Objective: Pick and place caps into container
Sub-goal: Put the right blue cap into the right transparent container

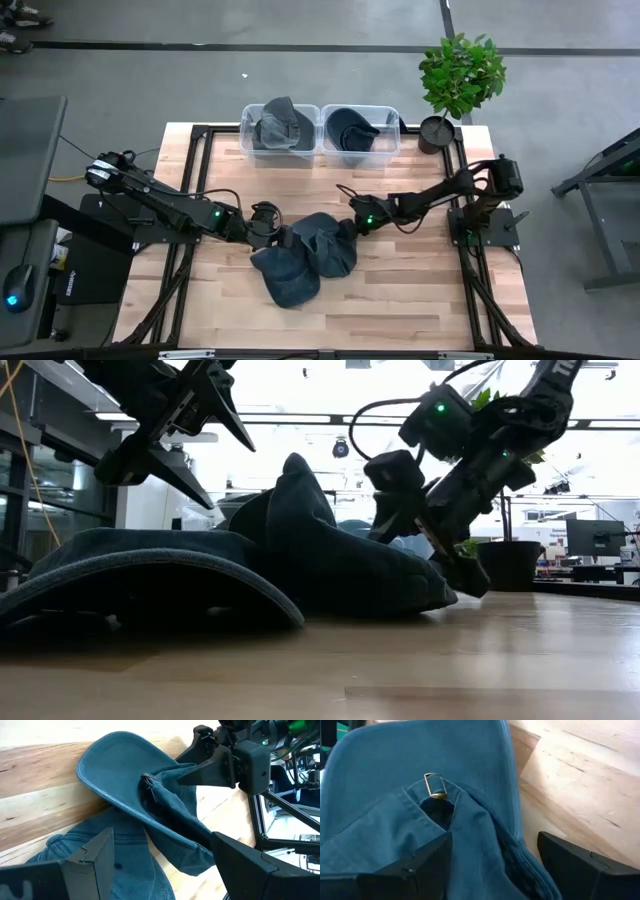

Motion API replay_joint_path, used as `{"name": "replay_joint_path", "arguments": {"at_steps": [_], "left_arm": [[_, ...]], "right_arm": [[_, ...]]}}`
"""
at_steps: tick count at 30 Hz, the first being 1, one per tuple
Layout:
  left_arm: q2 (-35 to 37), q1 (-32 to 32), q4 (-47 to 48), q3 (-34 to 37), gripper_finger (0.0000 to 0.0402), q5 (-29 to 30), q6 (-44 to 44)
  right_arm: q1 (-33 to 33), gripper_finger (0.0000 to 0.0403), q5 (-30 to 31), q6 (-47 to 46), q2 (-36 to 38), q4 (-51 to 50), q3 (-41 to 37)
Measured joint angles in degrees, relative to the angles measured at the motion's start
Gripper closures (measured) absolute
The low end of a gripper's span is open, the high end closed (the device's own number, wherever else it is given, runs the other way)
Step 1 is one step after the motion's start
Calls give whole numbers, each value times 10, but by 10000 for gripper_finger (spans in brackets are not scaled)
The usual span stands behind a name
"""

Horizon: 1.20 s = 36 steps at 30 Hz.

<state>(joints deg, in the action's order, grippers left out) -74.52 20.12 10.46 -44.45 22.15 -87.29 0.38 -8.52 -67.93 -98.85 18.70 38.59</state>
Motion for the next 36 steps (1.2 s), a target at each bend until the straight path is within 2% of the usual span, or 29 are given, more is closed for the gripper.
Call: {"name": "replay_joint_path", "arguments": {"at_steps": [6,17,23,36], "left_arm": [[0,0,0,0,140,-2,0],[0,0,0,0,140,-5,4],[0,0,0,0,140,-6,5],[0,0,0,0,140,-6,5]], "right_arm": [[-1,114,-11,15,-28,5,18],[-33,124,-60,69,-34,-27,40],[-47,170,-88,127,-35,-53,40],[-64,277,-109,190,-36,-60,47]]}}
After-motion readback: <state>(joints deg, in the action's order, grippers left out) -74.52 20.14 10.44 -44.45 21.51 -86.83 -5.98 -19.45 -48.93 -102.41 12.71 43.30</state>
